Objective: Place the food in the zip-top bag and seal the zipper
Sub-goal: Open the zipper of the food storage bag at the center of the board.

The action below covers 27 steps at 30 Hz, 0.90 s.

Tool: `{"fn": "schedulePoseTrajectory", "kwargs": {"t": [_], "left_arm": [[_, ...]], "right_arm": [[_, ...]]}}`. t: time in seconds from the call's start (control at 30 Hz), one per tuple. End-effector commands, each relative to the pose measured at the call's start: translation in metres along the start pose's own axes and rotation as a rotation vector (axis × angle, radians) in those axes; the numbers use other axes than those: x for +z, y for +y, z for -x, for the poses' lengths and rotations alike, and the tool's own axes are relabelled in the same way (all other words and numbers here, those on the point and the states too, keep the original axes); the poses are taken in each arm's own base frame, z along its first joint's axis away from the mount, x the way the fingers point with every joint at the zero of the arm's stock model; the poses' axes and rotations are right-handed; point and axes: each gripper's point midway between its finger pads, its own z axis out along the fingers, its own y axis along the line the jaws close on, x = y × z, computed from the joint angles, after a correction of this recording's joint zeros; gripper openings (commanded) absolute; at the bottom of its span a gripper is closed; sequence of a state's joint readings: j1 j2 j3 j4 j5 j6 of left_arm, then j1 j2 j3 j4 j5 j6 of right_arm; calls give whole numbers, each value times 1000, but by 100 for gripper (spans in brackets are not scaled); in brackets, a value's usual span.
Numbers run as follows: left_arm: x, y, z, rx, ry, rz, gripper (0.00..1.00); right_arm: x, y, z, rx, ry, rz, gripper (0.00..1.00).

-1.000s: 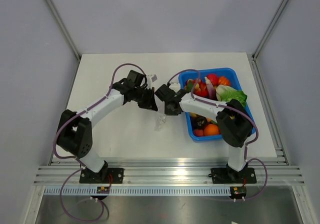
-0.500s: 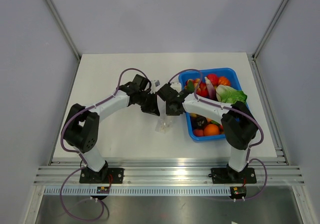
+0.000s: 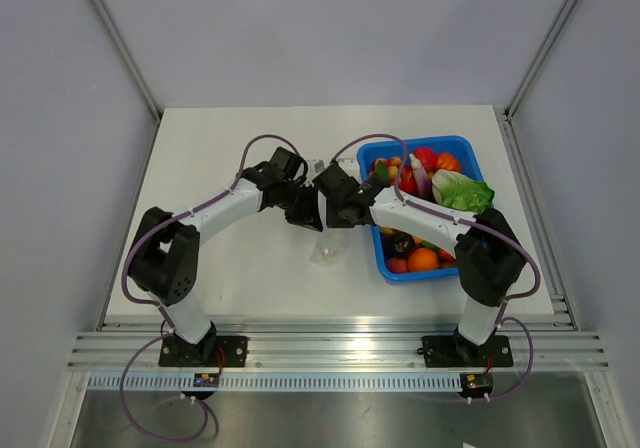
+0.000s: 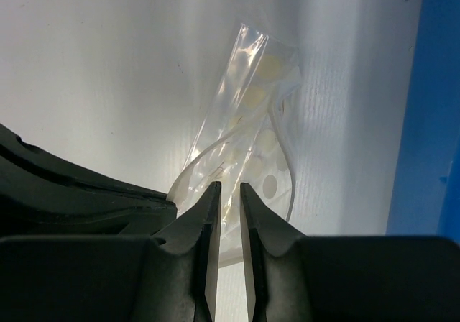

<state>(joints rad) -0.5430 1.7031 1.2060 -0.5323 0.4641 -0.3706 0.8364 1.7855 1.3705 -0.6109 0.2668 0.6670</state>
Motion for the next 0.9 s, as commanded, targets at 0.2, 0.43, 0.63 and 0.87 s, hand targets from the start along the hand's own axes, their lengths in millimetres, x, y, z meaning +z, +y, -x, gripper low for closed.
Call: {"fn": "schedulePoseTrajectory", "kwargs": {"t": [0.2,0.43,0.63,0.87], "left_arm": [[-12,-12,18,30,-44,24,0],[-7,-14,15,33,-29,27,0],[-6,-15,15,40,-26,38,0],[-3,-14,12,41,-18,38,0]], "right_arm": [[-51,18,29,32,-122,92,23],[-96,-51,47,60,-289,-126,31],[-105,-144,26,151,-240,-351,61],[-93,-169,-18,213,-120,-323,80]]}}
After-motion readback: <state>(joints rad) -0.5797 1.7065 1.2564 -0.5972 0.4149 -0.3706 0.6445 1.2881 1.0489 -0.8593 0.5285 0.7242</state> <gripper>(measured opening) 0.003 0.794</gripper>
